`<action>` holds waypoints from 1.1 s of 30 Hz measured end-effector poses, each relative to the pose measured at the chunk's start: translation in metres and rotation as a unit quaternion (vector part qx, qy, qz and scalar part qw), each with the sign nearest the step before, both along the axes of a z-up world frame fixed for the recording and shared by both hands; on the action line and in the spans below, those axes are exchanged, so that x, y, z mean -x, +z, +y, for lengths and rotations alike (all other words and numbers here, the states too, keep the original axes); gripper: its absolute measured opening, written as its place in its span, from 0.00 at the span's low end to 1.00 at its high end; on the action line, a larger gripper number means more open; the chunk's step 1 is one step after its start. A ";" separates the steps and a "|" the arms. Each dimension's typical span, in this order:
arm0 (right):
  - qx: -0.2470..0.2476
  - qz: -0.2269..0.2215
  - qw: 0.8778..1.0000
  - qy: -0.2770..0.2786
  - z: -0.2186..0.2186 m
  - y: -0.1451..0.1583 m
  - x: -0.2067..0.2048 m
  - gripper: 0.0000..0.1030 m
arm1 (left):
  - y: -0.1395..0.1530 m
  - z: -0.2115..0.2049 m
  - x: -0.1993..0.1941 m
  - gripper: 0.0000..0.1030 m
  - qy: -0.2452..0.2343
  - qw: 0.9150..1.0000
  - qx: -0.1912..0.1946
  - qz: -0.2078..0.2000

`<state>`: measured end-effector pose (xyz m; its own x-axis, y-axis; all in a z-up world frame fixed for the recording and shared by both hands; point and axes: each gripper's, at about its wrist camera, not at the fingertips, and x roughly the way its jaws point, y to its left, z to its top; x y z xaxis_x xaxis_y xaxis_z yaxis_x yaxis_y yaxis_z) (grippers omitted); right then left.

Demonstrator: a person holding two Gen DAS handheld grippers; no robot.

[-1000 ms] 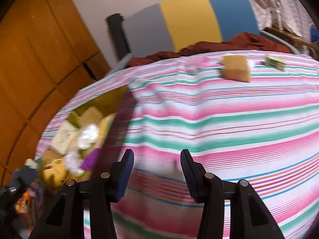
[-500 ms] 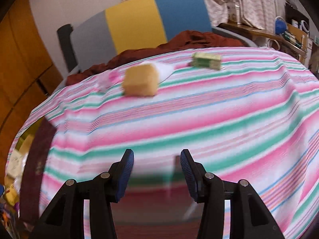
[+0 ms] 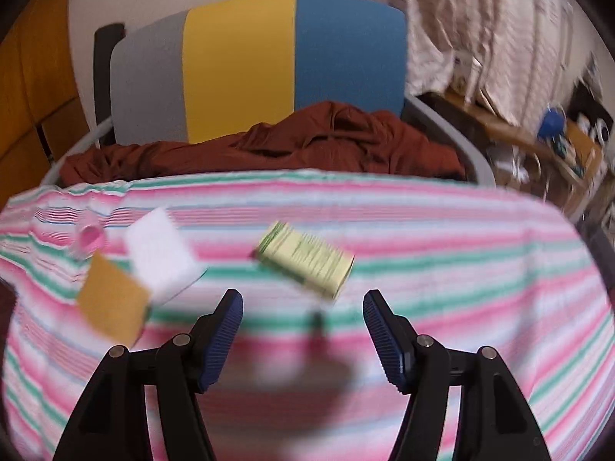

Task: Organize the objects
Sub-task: 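Grasp the tan sponge with the left tool while the right tool grasps the small green-printed box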

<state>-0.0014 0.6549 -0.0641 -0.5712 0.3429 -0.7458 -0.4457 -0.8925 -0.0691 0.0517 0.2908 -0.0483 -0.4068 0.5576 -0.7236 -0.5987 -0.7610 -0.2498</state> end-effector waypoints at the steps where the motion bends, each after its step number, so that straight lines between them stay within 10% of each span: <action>1: -0.005 -0.009 1.000 0.013 0.004 -0.002 0.009 0.64 | -0.002 0.001 0.002 1.00 0.003 1.000 0.002 -0.005; 10: 0.007 -0.058 0.996 0.068 0.031 -0.035 0.049 0.62 | -0.006 0.012 0.012 1.00 0.004 1.000 0.009 -0.014; 19: 0.091 0.024 0.995 0.011 0.029 -0.047 0.022 0.29 | 0.001 0.045 0.023 1.00 -0.014 1.000 0.004 -0.002; 33: 0.090 0.064 0.992 -0.061 -0.022 -0.043 -0.035 0.29 | -0.001 0.153 0.089 1.00 -0.004 0.997 0.040 0.061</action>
